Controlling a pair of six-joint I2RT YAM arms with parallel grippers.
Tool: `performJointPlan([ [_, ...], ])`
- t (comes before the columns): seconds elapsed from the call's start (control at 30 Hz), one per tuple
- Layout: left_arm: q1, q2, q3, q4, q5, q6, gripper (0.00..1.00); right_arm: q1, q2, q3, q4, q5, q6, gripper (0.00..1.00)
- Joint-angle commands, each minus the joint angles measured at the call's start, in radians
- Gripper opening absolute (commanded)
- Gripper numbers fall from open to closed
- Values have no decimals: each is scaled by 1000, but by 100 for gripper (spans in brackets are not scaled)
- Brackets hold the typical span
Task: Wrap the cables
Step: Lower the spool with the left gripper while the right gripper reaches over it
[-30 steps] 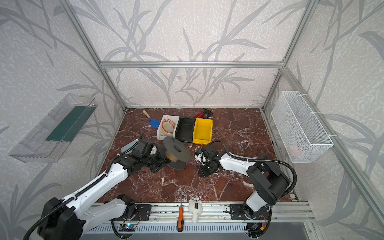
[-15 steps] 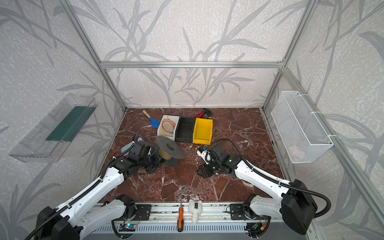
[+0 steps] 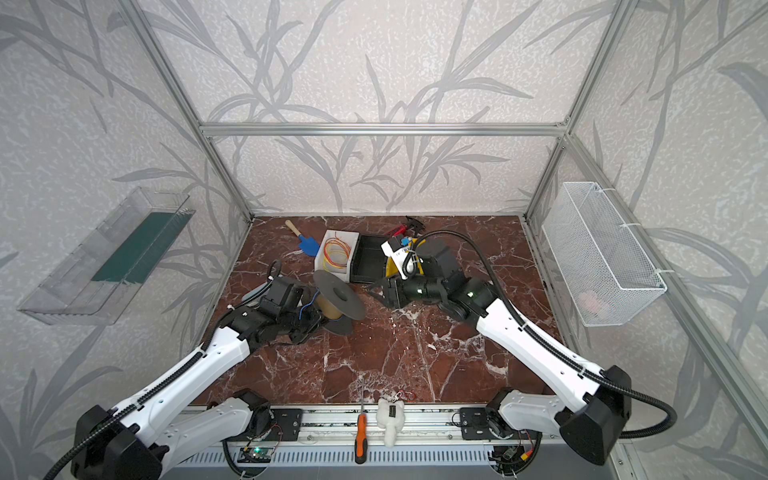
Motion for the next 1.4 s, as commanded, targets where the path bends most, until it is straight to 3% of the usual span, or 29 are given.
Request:
performJointPlan([
  [0.0,-23,18,51,-75,-102,93,0,-19,125,51,100,-122,210,58],
  [0.2,-46,74,55,-71,-183,148,0,5,272,103,247,-285,455,66],
  [0.37,-64,95,55,-48,-225,160,0,53,305,68,364,-309,607,67],
  [0.5,-73,92,41,-28,-248,169,0,57,317,-17,558,-309,777,67],
  [0.73,-80,81,27,-27,-261,177,0,96,383,20,578,-320,824,67],
  [1.07,-83,72,30,-33,-283,188,0,158,397,-17,605,-302,879,57],
  [1.37,-82,72,46,-44,-290,199,0,162,382,-38,538,-257,824,49],
])
